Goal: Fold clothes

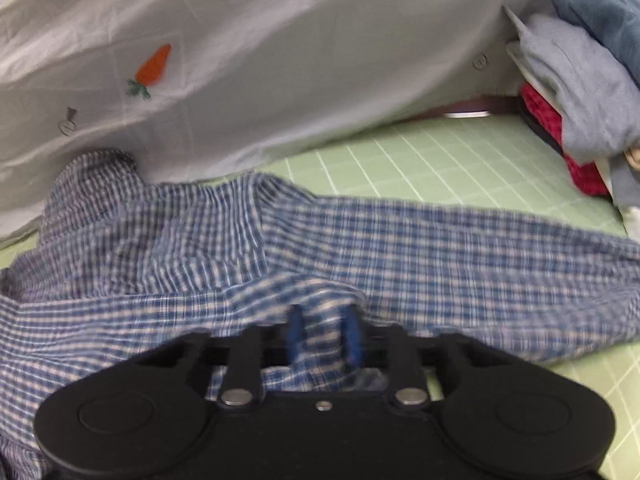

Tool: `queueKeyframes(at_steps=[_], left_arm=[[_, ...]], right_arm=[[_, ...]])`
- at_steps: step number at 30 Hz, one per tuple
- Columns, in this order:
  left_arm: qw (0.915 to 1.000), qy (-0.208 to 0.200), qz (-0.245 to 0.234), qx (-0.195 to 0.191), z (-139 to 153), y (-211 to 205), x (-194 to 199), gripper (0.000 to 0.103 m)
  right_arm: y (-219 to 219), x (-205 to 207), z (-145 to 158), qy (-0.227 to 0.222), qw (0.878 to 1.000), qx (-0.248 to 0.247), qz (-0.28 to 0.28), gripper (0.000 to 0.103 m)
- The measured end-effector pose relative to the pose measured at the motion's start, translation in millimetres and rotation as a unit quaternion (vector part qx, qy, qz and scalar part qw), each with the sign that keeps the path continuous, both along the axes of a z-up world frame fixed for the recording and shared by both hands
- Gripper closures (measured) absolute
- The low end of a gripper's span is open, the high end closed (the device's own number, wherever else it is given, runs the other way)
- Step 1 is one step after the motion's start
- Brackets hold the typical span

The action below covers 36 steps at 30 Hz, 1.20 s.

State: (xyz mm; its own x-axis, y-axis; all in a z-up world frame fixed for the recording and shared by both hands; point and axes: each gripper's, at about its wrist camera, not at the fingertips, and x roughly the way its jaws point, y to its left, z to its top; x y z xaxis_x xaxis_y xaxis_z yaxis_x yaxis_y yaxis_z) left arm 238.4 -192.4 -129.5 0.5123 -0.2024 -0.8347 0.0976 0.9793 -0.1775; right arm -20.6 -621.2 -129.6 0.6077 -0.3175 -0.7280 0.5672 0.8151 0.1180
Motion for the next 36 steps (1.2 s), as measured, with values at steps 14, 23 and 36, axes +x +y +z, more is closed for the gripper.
queueKeyframes(at_steps=[14, 23, 36], left_arm=[[0.9961, 0.031, -0.051, -0.064, -20, -44, 57, 0.017], [0.9935, 0.032, -0.061, -0.090, -29, -62, 83, 0.030], [0.9944, -0.020, -0.076, -0.071, -11, -74, 111, 0.101]], right_arm=[[-54, 5, 48, -0.080, 0.995, -0.025, -0.054, 0.093], [-96, 7, 45, -0.095, 0.991, -0.016, -0.097, 0.097], [-103, 2, 9, -0.052, 0.993, 0.009, -0.105, 0.097]])
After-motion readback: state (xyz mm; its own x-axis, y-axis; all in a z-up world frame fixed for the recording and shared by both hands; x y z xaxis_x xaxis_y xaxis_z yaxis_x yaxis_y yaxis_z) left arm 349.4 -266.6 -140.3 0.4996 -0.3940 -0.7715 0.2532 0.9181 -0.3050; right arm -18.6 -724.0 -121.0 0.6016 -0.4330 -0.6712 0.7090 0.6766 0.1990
